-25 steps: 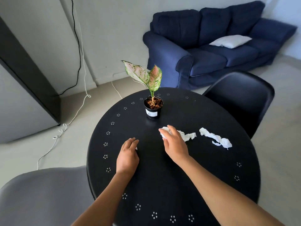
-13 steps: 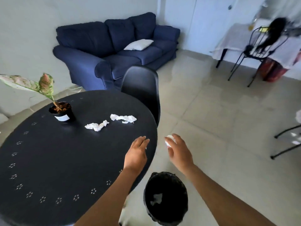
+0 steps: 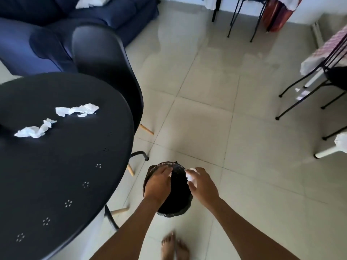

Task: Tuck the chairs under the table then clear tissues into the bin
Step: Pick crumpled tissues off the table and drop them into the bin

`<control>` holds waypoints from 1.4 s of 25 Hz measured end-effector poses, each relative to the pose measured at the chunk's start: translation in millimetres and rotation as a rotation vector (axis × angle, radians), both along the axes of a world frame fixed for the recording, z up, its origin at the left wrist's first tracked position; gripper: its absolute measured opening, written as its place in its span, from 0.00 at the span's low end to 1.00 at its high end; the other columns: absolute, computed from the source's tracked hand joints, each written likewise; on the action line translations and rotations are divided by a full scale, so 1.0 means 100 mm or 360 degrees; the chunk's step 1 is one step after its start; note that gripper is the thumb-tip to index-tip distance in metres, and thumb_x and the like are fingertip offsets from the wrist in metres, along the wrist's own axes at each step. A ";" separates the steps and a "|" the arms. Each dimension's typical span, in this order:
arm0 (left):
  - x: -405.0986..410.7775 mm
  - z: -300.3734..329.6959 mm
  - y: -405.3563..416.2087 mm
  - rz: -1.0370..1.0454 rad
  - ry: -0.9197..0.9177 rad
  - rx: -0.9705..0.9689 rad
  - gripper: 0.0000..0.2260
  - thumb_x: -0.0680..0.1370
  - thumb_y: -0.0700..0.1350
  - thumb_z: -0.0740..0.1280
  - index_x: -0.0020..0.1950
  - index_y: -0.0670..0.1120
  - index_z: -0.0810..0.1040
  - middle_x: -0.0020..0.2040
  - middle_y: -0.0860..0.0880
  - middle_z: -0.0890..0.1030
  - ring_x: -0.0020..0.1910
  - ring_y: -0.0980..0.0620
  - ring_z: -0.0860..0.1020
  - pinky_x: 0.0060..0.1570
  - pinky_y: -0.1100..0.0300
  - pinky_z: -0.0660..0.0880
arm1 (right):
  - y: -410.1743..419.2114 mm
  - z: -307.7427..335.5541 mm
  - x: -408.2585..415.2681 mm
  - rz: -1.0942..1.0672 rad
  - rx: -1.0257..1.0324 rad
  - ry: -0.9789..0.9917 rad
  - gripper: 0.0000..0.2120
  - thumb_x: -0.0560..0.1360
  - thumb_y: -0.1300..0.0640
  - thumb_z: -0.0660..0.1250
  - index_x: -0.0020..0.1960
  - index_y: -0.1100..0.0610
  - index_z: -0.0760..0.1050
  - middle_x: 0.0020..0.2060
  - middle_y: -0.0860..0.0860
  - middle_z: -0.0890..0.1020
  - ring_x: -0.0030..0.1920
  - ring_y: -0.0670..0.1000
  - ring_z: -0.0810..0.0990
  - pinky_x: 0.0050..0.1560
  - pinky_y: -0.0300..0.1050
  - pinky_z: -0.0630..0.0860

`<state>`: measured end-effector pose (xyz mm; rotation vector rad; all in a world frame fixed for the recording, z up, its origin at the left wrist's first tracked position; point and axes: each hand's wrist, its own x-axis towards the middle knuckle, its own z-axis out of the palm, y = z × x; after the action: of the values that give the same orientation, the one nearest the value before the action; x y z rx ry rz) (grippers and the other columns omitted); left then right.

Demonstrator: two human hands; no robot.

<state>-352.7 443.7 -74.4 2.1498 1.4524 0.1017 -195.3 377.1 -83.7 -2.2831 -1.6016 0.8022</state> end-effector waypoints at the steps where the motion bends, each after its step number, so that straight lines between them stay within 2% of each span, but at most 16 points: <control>1: -0.02 -0.16 0.02 0.0007 0.0021 -0.0040 0.19 0.79 0.41 0.56 0.70 0.50 0.71 0.72 0.52 0.70 0.68 0.51 0.72 0.68 0.56 0.71 | 0.03 -0.15 -0.04 0.0004 -0.0046 0.0037 0.21 0.77 0.54 0.62 0.69 0.45 0.68 0.68 0.50 0.68 0.66 0.51 0.71 0.63 0.43 0.73; 5: -0.11 -0.68 0.10 0.0010 0.0054 -0.0147 0.18 0.81 0.46 0.56 0.71 0.50 0.70 0.74 0.51 0.68 0.72 0.52 0.68 0.72 0.57 0.66 | 0.19 -0.67 -0.20 -0.0005 -0.0137 0.0137 0.22 0.76 0.52 0.64 0.70 0.44 0.68 0.68 0.51 0.69 0.66 0.51 0.71 0.65 0.44 0.72; 8: -0.15 -0.95 0.16 0.0003 0.0071 -0.0206 0.19 0.82 0.50 0.54 0.72 0.51 0.68 0.75 0.51 0.66 0.74 0.54 0.63 0.74 0.58 0.60 | 0.30 -0.96 -0.24 0.0002 -0.0224 0.0184 0.26 0.76 0.49 0.65 0.72 0.42 0.64 0.72 0.53 0.64 0.72 0.52 0.65 0.69 0.47 0.69; 11: -0.18 -1.07 0.19 0.0001 0.0106 -0.0201 0.19 0.82 0.50 0.54 0.72 0.51 0.68 0.75 0.51 0.66 0.74 0.53 0.63 0.73 0.59 0.61 | 0.35 -1.10 -0.22 0.0008 -0.0257 0.0170 0.26 0.76 0.48 0.64 0.72 0.43 0.63 0.75 0.54 0.61 0.74 0.53 0.62 0.72 0.49 0.66; 14: -0.20 -1.04 0.18 -0.0022 0.0158 -0.0201 0.19 0.82 0.51 0.54 0.73 0.51 0.67 0.75 0.51 0.65 0.74 0.53 0.62 0.73 0.58 0.61 | 0.34 -1.06 -0.20 0.0033 -0.0208 0.0094 0.23 0.78 0.49 0.61 0.72 0.46 0.64 0.74 0.54 0.63 0.74 0.53 0.63 0.72 0.47 0.64; 21: -0.13 -0.33 0.03 0.0026 0.0109 -0.0136 0.19 0.82 0.52 0.53 0.73 0.53 0.67 0.75 0.53 0.65 0.74 0.54 0.62 0.73 0.59 0.62 | 0.28 -0.27 -0.16 0.0023 0.0025 0.0005 0.20 0.80 0.50 0.57 0.71 0.53 0.67 0.69 0.53 0.70 0.68 0.52 0.70 0.68 0.44 0.68; 26: -0.15 0.57 0.03 0.0139 -0.0018 0.0128 0.19 0.81 0.54 0.53 0.71 0.54 0.67 0.73 0.54 0.68 0.73 0.53 0.63 0.68 0.56 0.68 | 0.47 0.58 -0.14 0.0150 0.0251 -0.0015 0.21 0.80 0.51 0.57 0.72 0.54 0.66 0.71 0.53 0.70 0.72 0.51 0.65 0.72 0.44 0.63; 29: -0.38 0.96 0.17 0.0217 0.0048 0.0359 0.21 0.81 0.55 0.52 0.73 0.54 0.65 0.74 0.52 0.67 0.74 0.51 0.61 0.74 0.54 0.60 | 0.76 1.00 -0.25 0.0252 0.0374 -0.0026 0.22 0.80 0.50 0.56 0.73 0.53 0.64 0.73 0.52 0.67 0.74 0.52 0.62 0.74 0.46 0.60; 32: -0.80 1.22 0.34 0.0411 0.0110 0.0443 0.23 0.80 0.58 0.52 0.74 0.55 0.62 0.77 0.51 0.62 0.76 0.49 0.56 0.77 0.51 0.50 | 1.12 1.30 -0.47 0.0376 0.0410 -0.0005 0.23 0.80 0.51 0.57 0.74 0.54 0.62 0.74 0.53 0.64 0.75 0.52 0.60 0.75 0.46 0.57; 35: -1.35 1.36 0.57 0.0559 0.0134 0.0469 0.24 0.79 0.59 0.55 0.75 0.56 0.61 0.78 0.51 0.60 0.77 0.48 0.54 0.77 0.51 0.50 | 1.52 1.52 -0.84 0.0481 0.0414 0.0070 0.24 0.79 0.51 0.59 0.74 0.54 0.61 0.74 0.55 0.62 0.74 0.54 0.61 0.72 0.49 0.63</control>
<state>-487.6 500.4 61.6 2.1169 1.9575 0.3777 -279.0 529.0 68.3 -1.8611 -1.9323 0.6556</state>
